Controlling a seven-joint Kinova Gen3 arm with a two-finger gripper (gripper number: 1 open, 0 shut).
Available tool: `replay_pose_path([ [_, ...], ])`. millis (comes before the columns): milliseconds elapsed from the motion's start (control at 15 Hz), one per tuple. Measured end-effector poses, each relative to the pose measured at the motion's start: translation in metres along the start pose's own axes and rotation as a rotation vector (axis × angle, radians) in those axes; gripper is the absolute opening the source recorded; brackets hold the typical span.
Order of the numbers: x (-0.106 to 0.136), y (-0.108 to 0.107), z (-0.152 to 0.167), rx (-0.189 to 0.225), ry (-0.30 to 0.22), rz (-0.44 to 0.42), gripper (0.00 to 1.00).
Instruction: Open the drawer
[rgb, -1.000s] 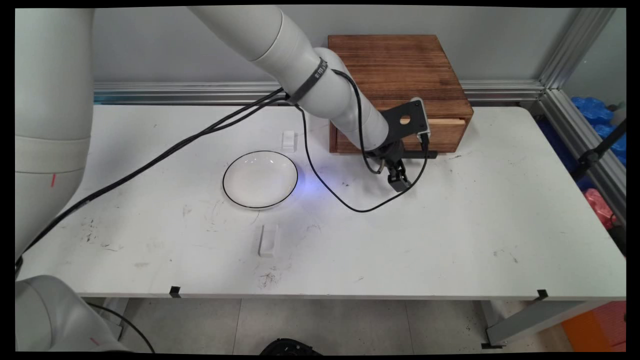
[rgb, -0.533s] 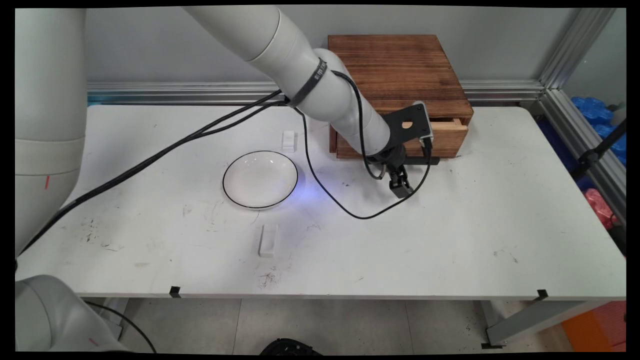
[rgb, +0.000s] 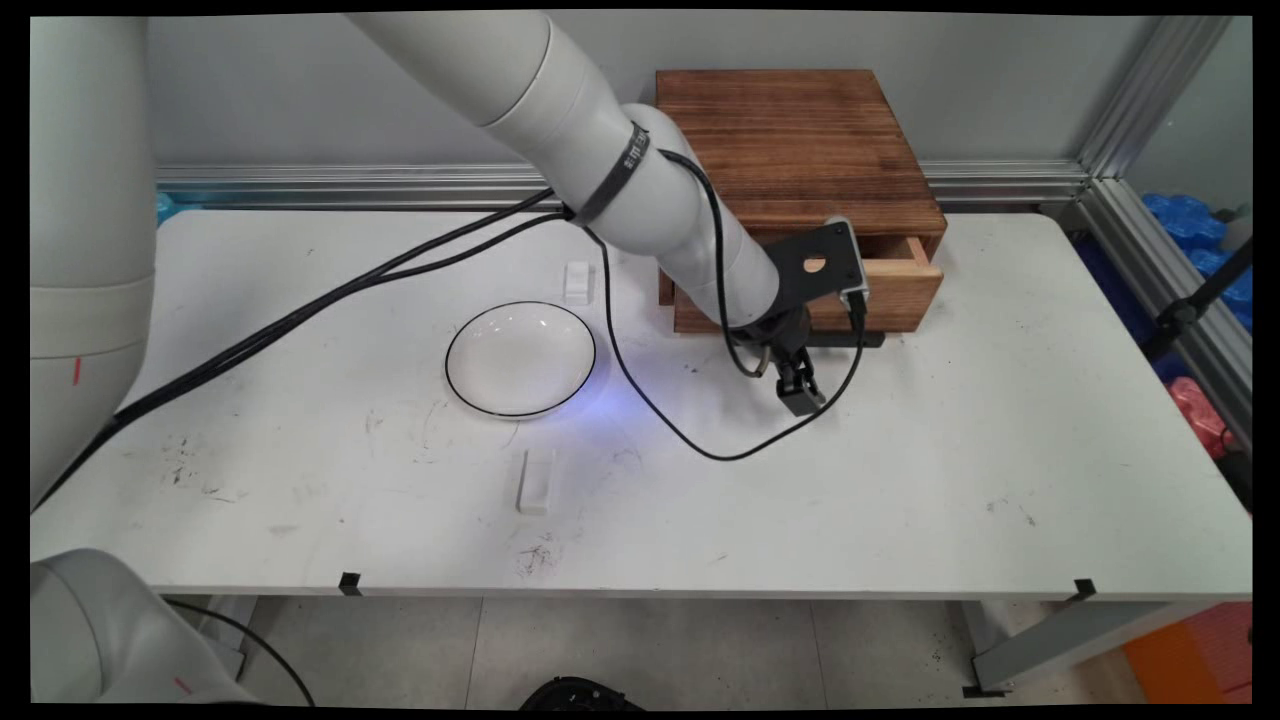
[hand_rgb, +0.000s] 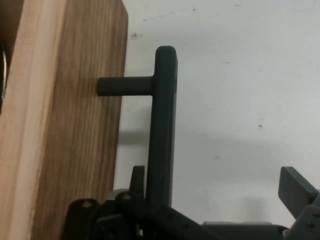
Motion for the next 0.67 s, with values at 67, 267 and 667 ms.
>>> replay_pose_path([
  [67, 0.0, 0.003, -0.001, -0.004, -0.002, -0.001, 1.0],
  [267, 0.0, 0.012, -0.005, -0.013, -0.006, -0.004, 1.0],
  [667, 0.001, 0.03, -0.014, -0.037, -0.015, -0.009, 1.0],
])
